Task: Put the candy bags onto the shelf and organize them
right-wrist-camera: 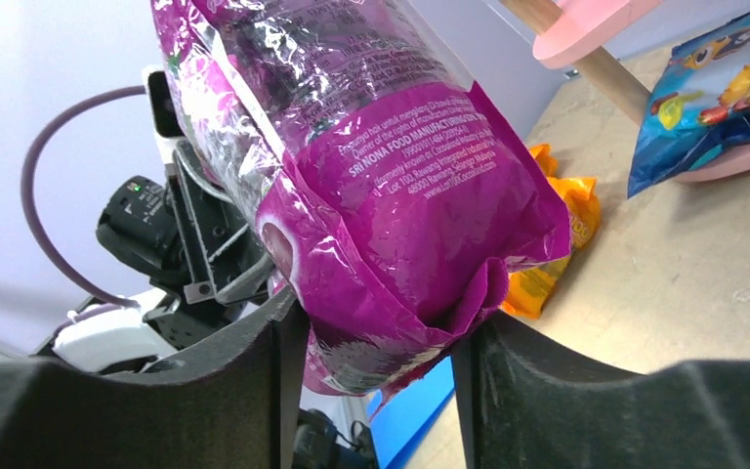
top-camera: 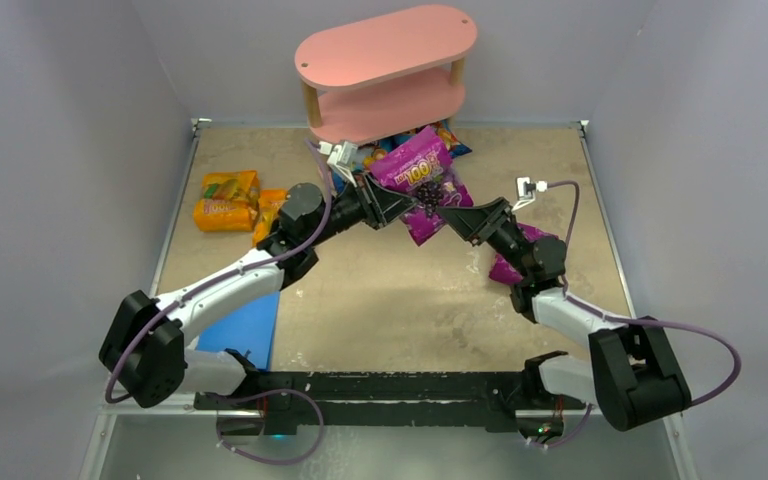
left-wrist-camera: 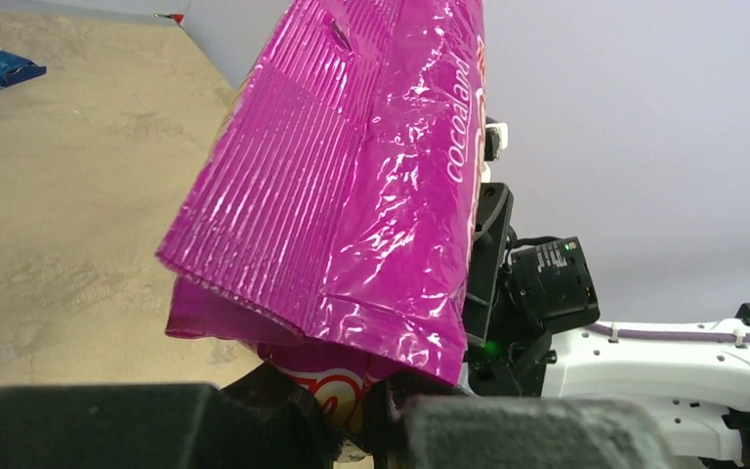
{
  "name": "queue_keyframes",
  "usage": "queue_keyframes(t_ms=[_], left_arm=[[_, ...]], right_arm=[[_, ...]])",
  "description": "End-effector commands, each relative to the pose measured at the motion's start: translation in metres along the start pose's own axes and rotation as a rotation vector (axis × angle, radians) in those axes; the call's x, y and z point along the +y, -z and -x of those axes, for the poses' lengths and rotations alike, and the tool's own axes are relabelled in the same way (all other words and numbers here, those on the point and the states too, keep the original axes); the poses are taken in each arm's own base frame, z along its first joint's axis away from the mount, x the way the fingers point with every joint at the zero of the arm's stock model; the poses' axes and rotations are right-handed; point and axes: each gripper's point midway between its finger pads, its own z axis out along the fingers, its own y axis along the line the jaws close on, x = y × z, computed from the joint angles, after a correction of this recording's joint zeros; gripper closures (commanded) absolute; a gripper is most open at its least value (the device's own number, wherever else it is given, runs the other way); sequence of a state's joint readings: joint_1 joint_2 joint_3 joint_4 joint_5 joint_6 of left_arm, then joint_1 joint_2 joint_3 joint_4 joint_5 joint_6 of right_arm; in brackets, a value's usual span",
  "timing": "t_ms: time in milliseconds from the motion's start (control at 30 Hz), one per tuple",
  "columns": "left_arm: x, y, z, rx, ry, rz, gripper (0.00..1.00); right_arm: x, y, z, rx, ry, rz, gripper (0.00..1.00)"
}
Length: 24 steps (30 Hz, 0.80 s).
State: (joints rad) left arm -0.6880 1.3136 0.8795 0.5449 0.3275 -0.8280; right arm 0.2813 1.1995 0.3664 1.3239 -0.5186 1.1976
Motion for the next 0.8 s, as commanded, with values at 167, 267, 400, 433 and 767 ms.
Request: queue_keyframes(t_ms=[167,267,400,433,767], left_arm=[[-0.005,-0.017,0.020,-0.065,-0.018,-0.003,0.97],[0.013,-0.013,0.022,-0.074,-0.039,0.102,0.59],[0.044,0.008,0.030,-0.111,-0.077,0.310,0.33],[0.051,0.016,0.033,-0.129,-0.090,0.366,0.32],[0.105,0.116,0.040,-0.216,-0.169,0.807,0.24]], right_arm=[[0.081,-0.008,0.040,-0.119,0.075,0.254,0.80],[0.082,-0.011,0.045,-0.125,0.058,0.231,1.00],[0.076,-0.015,0.051,-0.139,0.028,0.176,1.00],[0.074,-0.017,0.052,-0.141,0.025,0.164,1.00],[0.055,-0.052,0.067,-0.116,0.115,0.111,1.00]])
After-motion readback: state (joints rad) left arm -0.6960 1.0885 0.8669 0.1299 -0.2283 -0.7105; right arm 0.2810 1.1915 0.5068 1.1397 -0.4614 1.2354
